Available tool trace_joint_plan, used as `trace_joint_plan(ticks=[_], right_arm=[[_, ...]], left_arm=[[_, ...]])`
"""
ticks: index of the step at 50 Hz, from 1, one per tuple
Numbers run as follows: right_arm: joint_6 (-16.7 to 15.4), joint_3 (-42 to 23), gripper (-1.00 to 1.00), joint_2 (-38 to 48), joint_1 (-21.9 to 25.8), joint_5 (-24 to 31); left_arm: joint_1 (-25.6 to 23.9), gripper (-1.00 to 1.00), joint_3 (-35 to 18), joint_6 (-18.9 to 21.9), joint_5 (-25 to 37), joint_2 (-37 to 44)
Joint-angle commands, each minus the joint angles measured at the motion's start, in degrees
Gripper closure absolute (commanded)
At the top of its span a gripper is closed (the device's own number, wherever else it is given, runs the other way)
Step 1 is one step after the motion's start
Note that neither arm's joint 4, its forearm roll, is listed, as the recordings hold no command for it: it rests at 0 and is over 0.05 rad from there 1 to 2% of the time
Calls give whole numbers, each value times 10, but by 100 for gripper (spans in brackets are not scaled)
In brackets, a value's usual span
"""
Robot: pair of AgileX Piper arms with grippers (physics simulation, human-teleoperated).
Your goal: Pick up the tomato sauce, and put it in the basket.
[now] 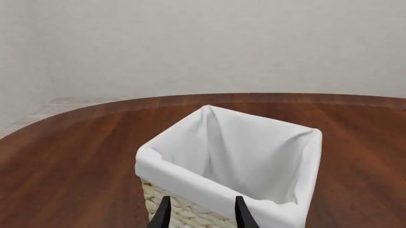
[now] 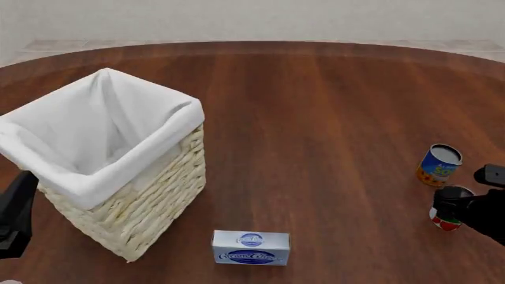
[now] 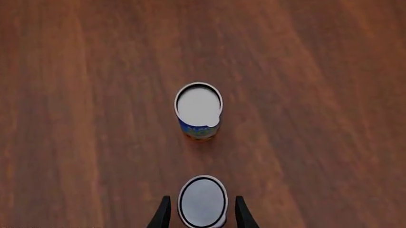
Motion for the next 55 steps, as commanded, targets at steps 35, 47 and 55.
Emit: trace_joint_plan(ticks=[35,47,55], right_arm=[[-5,-56,100,-113,24,126],[-21,-111,100,-178,36,216],[-26,-149,100,-180,58,244]], left_arm=[[0,-100,0,0,0,0],[0,-100,0,0,0,0],[0,-100,0,0,0,0]])
